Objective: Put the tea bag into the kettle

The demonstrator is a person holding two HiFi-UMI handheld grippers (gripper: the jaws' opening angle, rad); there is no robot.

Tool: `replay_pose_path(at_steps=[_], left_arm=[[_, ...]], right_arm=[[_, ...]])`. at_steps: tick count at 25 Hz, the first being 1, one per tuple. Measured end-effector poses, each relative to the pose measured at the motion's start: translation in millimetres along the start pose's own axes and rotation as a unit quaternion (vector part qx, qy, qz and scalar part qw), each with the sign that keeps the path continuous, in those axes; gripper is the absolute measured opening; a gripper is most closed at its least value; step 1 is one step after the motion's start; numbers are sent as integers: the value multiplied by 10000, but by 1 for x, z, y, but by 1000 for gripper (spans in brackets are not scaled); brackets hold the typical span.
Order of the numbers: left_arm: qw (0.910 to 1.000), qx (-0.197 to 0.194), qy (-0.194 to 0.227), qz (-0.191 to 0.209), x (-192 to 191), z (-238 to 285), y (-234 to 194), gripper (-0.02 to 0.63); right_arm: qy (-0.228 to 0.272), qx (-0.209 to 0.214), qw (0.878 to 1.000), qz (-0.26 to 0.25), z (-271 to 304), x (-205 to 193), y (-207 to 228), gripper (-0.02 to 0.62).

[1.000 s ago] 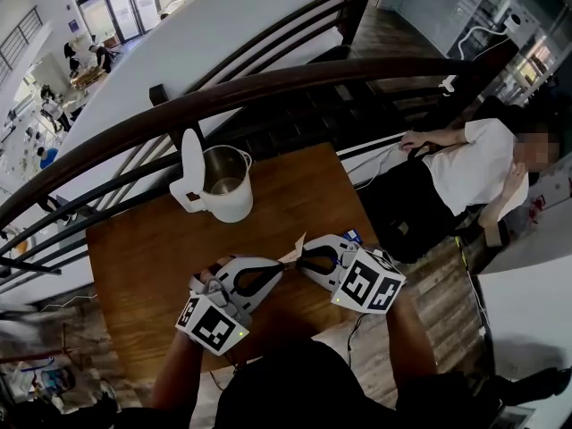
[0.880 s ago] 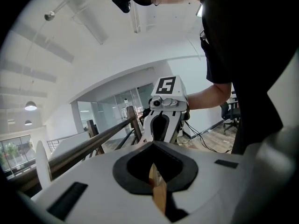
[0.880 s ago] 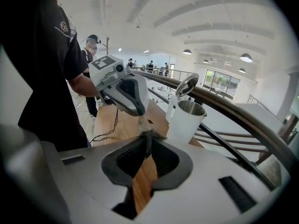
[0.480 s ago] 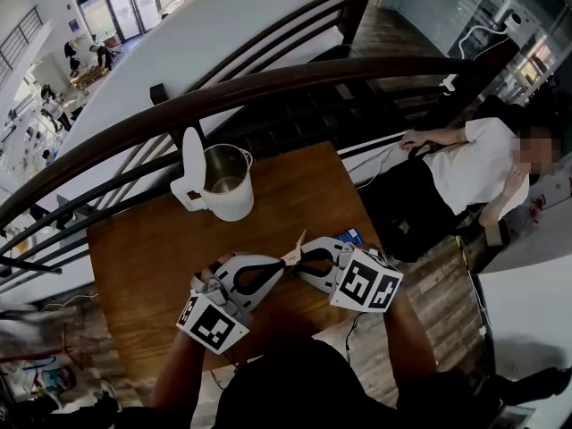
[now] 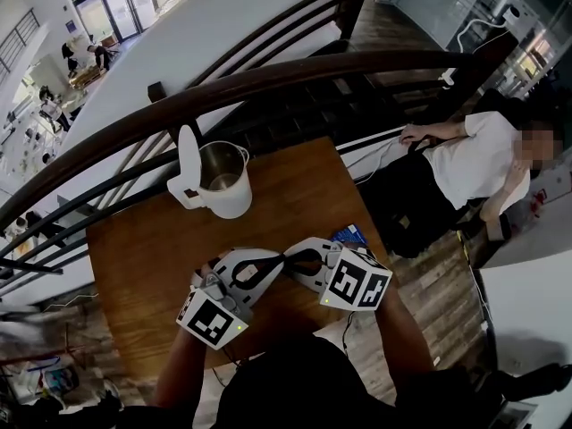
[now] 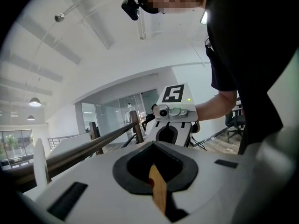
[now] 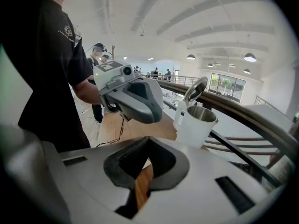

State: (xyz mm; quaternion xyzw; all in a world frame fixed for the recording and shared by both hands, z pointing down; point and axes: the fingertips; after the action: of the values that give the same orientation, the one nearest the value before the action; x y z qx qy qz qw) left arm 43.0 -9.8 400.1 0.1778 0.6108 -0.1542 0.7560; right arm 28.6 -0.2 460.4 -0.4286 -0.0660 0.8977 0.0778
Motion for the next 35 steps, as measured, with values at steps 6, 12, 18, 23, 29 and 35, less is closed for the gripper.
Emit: replay_pose_path(at_steps=[6,12,18,23,29,35], left_arm=[[9998,149,-92,-95,-11,-13,-8,2],[9990,369,-166,-209,-25,-27,-13,2],[9953,789,-398,-387,-47,-43,-17,3],[9885,1162,-643,-727,-82,-59,-16,3],[9768,1421,-1170,-1096,-138,-69,-4,3],[9588,1510,-1835,-1557,-215,-72,12,3]], right_arm=[[-69,-127,9996,222,-2,-17,2,14],[-77,-201,9994,281,9,-22,-2,14],[-94,-336,9990,290,27,-22,-4,15],[-240,-227,9992,217,54,-25,-24,18],[-611,-207,9979,78,102,-56,-68,35],[-950,-168,9951,196,158,-98,-103,92]])
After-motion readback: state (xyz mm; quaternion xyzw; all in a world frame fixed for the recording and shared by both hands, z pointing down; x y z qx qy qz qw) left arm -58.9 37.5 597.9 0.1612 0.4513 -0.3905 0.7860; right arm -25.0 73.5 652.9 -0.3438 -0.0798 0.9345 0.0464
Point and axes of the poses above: the fingertips, and each gripper's own axes: z forward along the fingers, y to its right, x out of its top, and after that the axes turned 11 degrees about -z, right-handed
